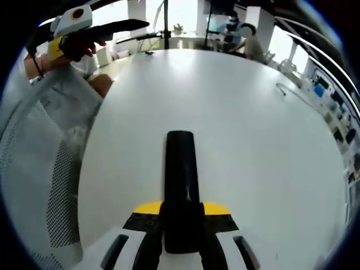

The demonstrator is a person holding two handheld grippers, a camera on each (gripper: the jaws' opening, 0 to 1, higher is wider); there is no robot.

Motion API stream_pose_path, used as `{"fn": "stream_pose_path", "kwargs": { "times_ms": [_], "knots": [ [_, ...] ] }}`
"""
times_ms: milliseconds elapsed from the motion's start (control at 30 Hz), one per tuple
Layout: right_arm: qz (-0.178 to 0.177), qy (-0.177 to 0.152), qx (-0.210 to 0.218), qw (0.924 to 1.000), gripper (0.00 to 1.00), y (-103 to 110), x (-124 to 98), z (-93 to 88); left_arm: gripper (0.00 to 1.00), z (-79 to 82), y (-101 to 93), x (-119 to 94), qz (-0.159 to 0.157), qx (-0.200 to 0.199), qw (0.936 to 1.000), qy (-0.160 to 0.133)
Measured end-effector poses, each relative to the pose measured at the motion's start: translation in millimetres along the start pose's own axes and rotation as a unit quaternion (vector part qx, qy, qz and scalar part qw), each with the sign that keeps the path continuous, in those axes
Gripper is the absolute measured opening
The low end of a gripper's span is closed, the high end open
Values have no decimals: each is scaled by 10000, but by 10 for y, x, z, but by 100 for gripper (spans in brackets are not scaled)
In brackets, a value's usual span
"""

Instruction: Press the specified remote control buttons in sequence, fully releasing each button before pressing the next.

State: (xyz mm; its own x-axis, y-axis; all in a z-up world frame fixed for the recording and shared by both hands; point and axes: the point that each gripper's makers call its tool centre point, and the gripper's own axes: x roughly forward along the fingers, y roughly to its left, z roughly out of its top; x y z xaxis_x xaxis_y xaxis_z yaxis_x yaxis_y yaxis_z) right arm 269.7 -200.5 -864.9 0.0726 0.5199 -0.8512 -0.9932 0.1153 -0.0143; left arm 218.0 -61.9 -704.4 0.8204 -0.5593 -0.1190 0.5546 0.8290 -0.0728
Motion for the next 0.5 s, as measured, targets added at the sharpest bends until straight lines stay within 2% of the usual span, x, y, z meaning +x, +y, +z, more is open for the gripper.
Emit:
{"fn": "stream_pose_path", "kwargs": {
  "times_ms": [500],
  "knots": [
    [88,142,-82,9998,21,-106,-1,-9,90,11,24,-7,46,-21,10000,-27]
  ]
}}
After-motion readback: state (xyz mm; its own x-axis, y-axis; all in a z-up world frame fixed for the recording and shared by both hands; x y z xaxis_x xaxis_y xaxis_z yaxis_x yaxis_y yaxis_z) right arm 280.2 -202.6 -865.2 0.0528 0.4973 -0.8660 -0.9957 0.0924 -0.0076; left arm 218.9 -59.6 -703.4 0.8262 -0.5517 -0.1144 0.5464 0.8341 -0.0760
